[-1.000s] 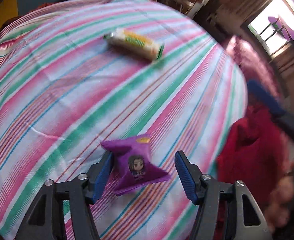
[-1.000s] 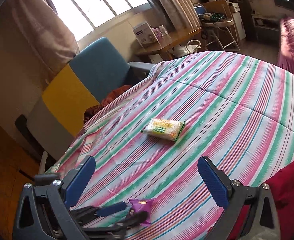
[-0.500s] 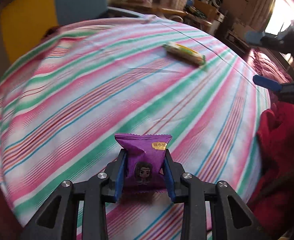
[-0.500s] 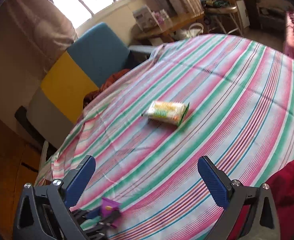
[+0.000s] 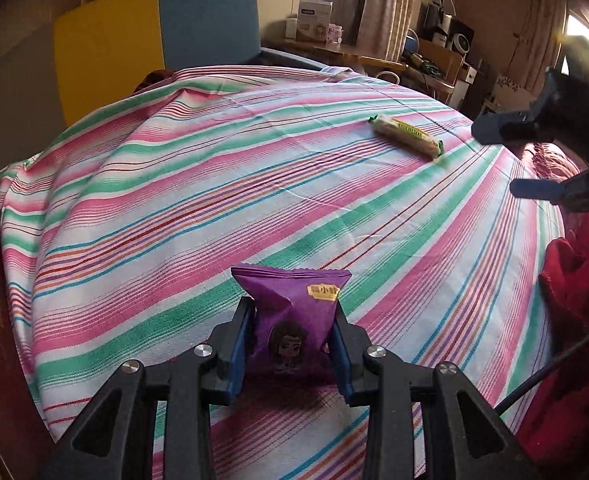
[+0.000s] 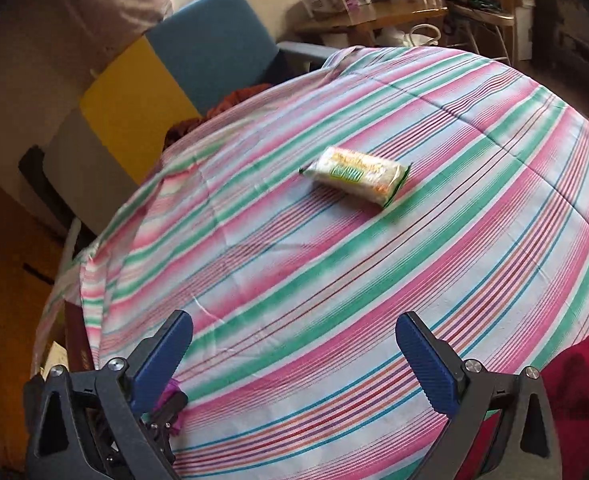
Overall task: Organize objects
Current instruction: 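Grasp the WEIDAN snack bag with the right gripper while the left holds the purple bag, then carry the purple snack bag into the gold tray and open the left gripper, then carry the WEIDAN snack bag into the gold tray and open the right gripper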
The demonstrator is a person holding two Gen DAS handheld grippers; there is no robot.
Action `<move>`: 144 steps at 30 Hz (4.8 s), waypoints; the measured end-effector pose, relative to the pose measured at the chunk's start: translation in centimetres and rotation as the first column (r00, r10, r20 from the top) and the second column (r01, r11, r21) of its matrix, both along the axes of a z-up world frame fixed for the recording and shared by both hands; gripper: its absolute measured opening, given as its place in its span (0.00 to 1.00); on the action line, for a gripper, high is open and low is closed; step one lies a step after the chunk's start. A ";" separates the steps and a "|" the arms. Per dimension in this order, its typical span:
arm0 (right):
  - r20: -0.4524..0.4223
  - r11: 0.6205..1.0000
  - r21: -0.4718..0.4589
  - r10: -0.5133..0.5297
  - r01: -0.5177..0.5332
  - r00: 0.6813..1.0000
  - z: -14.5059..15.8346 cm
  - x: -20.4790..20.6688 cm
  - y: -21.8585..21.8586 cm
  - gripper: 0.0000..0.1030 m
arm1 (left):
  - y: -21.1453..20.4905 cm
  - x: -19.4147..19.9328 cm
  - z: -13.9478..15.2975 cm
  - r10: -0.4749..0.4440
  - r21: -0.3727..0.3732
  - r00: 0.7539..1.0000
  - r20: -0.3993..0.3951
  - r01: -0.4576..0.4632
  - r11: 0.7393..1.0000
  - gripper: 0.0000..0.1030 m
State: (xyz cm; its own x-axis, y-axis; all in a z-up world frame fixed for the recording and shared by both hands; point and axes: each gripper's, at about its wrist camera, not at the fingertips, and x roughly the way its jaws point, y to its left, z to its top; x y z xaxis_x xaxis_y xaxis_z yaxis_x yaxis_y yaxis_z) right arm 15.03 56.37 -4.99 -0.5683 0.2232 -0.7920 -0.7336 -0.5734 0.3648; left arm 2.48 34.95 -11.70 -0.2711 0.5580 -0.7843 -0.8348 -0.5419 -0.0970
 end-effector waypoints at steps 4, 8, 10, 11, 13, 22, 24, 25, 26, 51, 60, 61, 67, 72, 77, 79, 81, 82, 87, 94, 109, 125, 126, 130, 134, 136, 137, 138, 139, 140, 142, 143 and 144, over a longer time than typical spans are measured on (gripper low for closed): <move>0.025 1.000 -0.019 0.000 0.001 1.000 -0.7 -0.1 0.2 1.00 | -0.2 -0.1 0.0 0.000 0.014 1.000 0.007 0.000 1.000 0.34; 0.059 0.997 -0.066 0.039 -0.035 0.997 -1.5 -0.6 0.3 1.00 | -0.4 -0.3 -0.1 -0.001 0.027 1.000 0.021 0.001 1.000 0.34; 0.084 0.996 -0.064 0.073 -0.068 0.994 -1.5 -1.1 0.4 1.00 | -0.5 -0.3 -0.1 -0.002 0.032 1.000 0.024 0.001 1.000 0.34; 0.105 0.995 -0.049 0.095 -0.091 0.990 -1.3 -1.4 0.5 1.00 | -0.5 -0.3 -0.1 0.000 0.035 1.000 0.027 -0.001 0.999 0.34; 0.145 0.992 -0.008 0.129 -0.129 0.981 -0.9 -2.0 0.9 0.99 | -0.6 -0.4 -0.1 0.001 0.040 0.999 0.032 -0.003 0.999 0.34; 0.330 0.951 0.110 0.238 -0.288 0.913 -2.0 -4.9 6.1 0.99 | -0.6 -0.6 -0.2 0.010 0.055 0.999 0.045 -0.013 0.998 0.34; 0.365 0.941 0.130 0.248 -0.313 0.897 -2.3 -5.8 7.7 0.99 | -0.6 -0.6 -0.2 0.012 0.056 0.999 0.043 -0.014 0.998 0.34; 0.376 0.937 0.137 0.251 -0.321 0.892 -2.4 -6.2 8.3 0.99 | -0.6 -0.6 -0.2 0.012 0.056 0.999 0.043 -0.015 0.998 0.34; 0.384 0.932 0.144 0.256 -0.332 0.887 -2.5 -6.8 9.1 1.00 | -0.6 -0.6 -0.2 0.012 0.057 0.999 0.043 -0.015 0.998 0.34; 0.418 0.912 -0.015 0.378 -0.410 0.826 -5.5 -12.2 5.8 0.48 | -0.7 -0.9 -0.2 0.017 0.073 0.998 0.056 -0.021 0.997 0.35; 0.375 0.903 -0.031 0.408 -0.429 0.833 -5.3 -10.3 -2.6 0.49 | -3.1 -0.5 2.2 0.073 0.066 0.997 0.020 -0.075 0.995 0.33; 0.372 0.902 -0.022 0.407 -0.430 0.834 -5.3 -10.3 -3.1 0.49 | -3.4 -0.4 2.7 0.079 0.072 0.997 0.014 -0.080 0.994 0.33; 0.391 0.886 0.067 0.399 -0.458 0.829 -5.4 -10.6 -5.6 0.48 | -5.9 0.7 5.6 0.104 0.117 0.994 -0.023 -0.100 0.988 0.33; 0.380 0.877 0.084 0.411 -0.474 0.829 -5.9 -10.3 -5.2 0.50 | -8.1 1.4 7.0 0.133 0.124 0.990 -0.044 -0.126 0.984 0.33; 0.377 0.871 0.097 0.416 -0.482 0.827 -5.7 -10.2 -5.9 0.51 | -10.1 1.5 8.1 0.173 0.133 0.983 -0.068 -0.163 0.978 0.33; 0.376 0.869 0.101 0.418 -0.484 0.827 -5.7 -10.1 -5.7 0.51 | -10.8 1.5 8.6 0.186 0.139 0.979 -0.082 -0.174 0.975 0.33; 0.376 0.867 0.105 0.418 -0.486 0.827 -5.3 -9.7 -6.4 0.51 | -11.5 1.4 9.2 0.202 0.143 0.975 -0.097 -0.187 0.972 0.33; 0.376 0.867 0.106 0.418 -0.487 0.827 -5.6 -10.0 -6.3 0.51 | -12.0 1.4 9.4 0.208 0.146 0.973 -0.098 -0.192 0.970 0.33; 0.376 0.866 0.109 0.418 -0.487 0.827 -6.0 -10.3 -6.2 0.51 | -14.8 0.6 10.5 0.263 0.173 0.960 -0.096 -0.244 0.954 0.34; 0.380 0.862 0.119 0.420 -0.494 0.824 -5.5 -10.0 -7.0 0.51 | -22.4 -2.4 11.4 0.426 0.223 0.904 -0.044 -0.407 0.886 0.33; 0.401 0.849 0.132 0.426 -0.512 0.811 -5.2 -9.7 -7.5 0.51 | -29.9 -8.8 7.8 0.606 0.161 0.783 0.142 -0.622 0.766 0.34; 0.404 0.846 0.142 0.424 -0.514 0.810 -5.3 -9.9 -7.4 0.49 | -28.2 -12.2 5.7 0.619 0.037 0.776 0.120 -0.626 0.779 0.63; 0.405 0.847 0.144 0.422 -0.512 0.811 -5.3 -9.9 -7.5 0.49 | -28.6 -12.0 6.0 0.625 0.047 0.772 0.118 -0.633 0.773 0.64; 0.405 0.847 0.154 0.416 -0.509 0.814 -5.2 -10.0 -7.7 0.46 | -31.0 -10.2 7.3 0.662 0.075 0.745 0.075 -0.667 0.742 0.64; 0.344 0.868 0.116 0.421 -0.483 0.840 -4.1 -10.4 -8.1 0.46 | -32.8 -8.1 9.1 0.692 0.104 0.722 -0.003 -0.688 0.718 0.64; 0.296 0.862 0.116 0.444 -0.494 0.846 -2.8 -11.2 -9.5 0.46 | -33.4 -7.1 10.0 0.705 0.123 0.708 -0.035 -0.697 0.706 0.64; 0.265 0.851 0.122 0.468 -0.510 0.843 -1.8 -11.9 -10.9 0.46 | -33.7 -6.6 10.3 0.714 0.129 0.698 -0.050 -0.704 0.698 0.64; 0.239 0.836 0.130 0.495 -0.533 0.835 -0.9 -12.7 -12.3 0.46 | -33.9 -6.3 10.7 0.723 0.133 0.688 -0.060 -0.713 0.689 0.64; 0.219 0.817 0.140 0.525 -0.559 0.823 0.1 -13.5 -13.9 0.46 | -34.1 -6.0 10.9 0.731 0.137 0.680 -0.064 -0.719 0.681 0.64; 0.193 0.790 0.154 0.565 -0.593 0.802 1.3 -14.5 -16.0 0.46 | -34.2 -5.8 11.1 0.738 0.139 0.672 -0.068 -0.726 0.674 0.64; 0.153 0.738 0.178 0.633 -0.651 0.759 2.9 -16.5 -19.7 0.46 | -34.5 -5.4 11.6 0.754 0.138 0.651 -0.086 -0.741 0.657 0.64; 0.145 0.719 0.184 0.655 -0.670 0.742 3.4 -17.2 -21.3 0.46 | -34.6 -5.2 11.8 0.761 0.138 0.641 -0.098 -0.749 0.649 0.64; 0.136 0.693 0.187 0.684 -0.697 0.717 3.8 -18.3 -23.2 0.46 | -34.6 -5.0 11.9 0.767 0.133 0.631 -0.114 -0.756 0.641 0.64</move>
State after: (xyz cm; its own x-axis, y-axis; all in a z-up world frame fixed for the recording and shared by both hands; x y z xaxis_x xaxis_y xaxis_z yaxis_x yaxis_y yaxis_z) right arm -3.24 33.14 -1.21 -0.5891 -0.0529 -0.8063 -0.1139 -0.9824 0.1477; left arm -2.55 0.36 0.16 -0.7304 0.1481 -0.6668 -0.1341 -0.9883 -0.0726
